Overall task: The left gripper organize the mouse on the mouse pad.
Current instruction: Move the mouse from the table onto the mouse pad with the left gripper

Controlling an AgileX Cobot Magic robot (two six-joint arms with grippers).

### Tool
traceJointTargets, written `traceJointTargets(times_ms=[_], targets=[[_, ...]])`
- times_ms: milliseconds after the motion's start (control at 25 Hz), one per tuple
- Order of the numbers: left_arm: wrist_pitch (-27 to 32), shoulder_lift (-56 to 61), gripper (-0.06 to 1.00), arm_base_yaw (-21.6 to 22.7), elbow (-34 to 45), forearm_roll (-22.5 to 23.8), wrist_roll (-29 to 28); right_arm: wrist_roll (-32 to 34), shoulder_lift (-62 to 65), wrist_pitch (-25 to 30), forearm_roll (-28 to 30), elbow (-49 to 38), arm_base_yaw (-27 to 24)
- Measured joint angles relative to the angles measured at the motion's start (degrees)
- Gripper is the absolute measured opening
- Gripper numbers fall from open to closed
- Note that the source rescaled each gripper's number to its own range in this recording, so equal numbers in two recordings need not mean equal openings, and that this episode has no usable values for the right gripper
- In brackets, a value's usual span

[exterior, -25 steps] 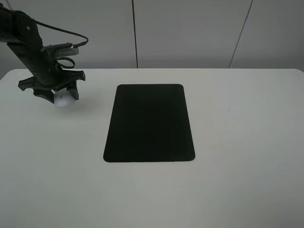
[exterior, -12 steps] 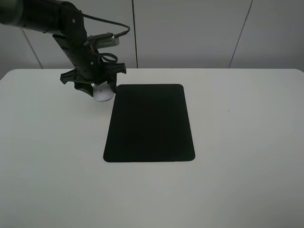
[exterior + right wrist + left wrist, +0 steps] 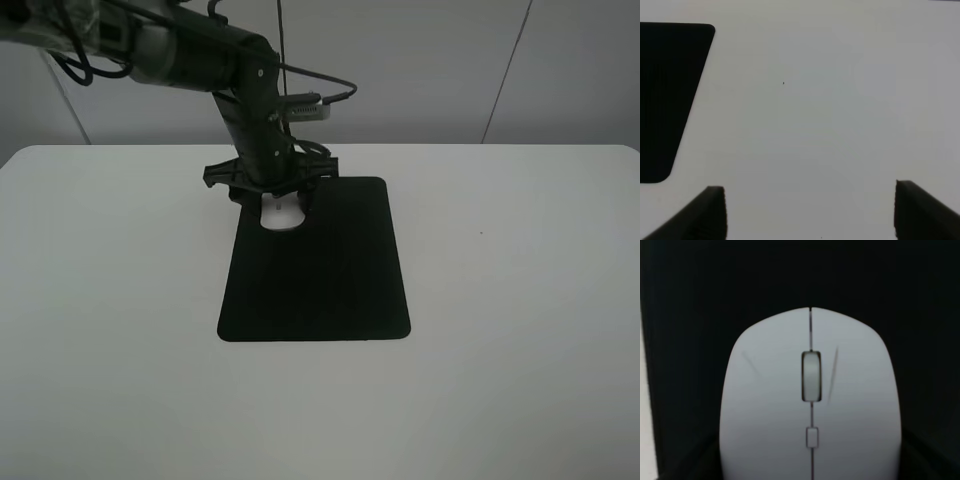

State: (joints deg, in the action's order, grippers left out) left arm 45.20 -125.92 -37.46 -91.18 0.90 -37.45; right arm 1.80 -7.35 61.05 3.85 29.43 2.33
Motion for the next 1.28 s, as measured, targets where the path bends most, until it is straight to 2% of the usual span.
traceJointTargets(times_ms=[240, 440, 800, 1280], targets=[[-0.21, -1.69, 0.00, -2.37, -0.40, 0.92, -3.54, 0.00, 0.00, 0.00, 0.00, 0.00, 0.00], [-1.36, -3.48, 0.00, -2.83, -0.40, 1.43, -4.39, 0.00, 0.00, 0.00, 0.00, 0.00, 0.00], [-6.90, -5.15, 0.00, -3.87, -0.40, 1.77, -5.34, 0.00, 0.00, 0.00, 0.00, 0.00, 0.00], [-7.60, -6.66, 0.00, -3.94, -0.40, 1.82, -5.91, 0.00, 0.00, 0.00, 0.11, 0.00, 0.00]])
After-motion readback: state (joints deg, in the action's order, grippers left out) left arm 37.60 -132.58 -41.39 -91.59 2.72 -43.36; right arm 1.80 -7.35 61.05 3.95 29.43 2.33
